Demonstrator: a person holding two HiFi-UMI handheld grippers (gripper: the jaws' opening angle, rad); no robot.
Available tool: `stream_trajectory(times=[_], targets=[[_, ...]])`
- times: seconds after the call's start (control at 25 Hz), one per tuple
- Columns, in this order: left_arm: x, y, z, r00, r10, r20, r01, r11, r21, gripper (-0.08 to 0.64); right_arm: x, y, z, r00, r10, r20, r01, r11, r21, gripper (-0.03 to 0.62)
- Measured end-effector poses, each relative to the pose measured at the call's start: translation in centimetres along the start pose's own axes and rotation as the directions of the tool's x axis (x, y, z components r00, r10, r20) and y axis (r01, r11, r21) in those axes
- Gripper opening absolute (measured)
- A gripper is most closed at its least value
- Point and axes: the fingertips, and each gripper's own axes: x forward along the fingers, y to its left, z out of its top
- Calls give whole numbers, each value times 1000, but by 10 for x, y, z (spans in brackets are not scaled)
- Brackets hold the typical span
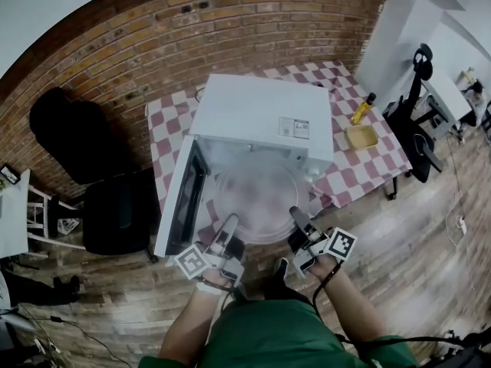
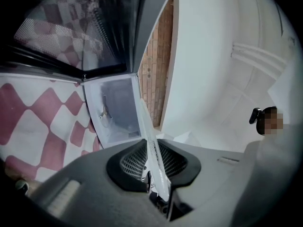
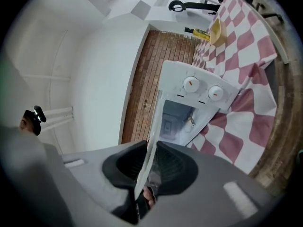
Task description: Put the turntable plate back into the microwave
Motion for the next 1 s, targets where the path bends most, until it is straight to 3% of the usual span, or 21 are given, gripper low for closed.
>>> stream_trajectory(times=[0.52, 0.8, 1.0], targets=[[29, 47, 24, 987, 37, 154, -41, 999, 27, 59, 51, -64, 17, 979, -24, -205, 26, 1000, 7, 75], [44, 60, 33, 957, 16, 290, -15, 1000, -4, 48, 64, -63, 31, 953, 28, -301, -35, 999, -17, 78], [45, 75, 40, 936, 34, 349, -25, 999, -32, 49, 72, -75, 28, 943, -7, -333, -1, 1000, -25, 95]])
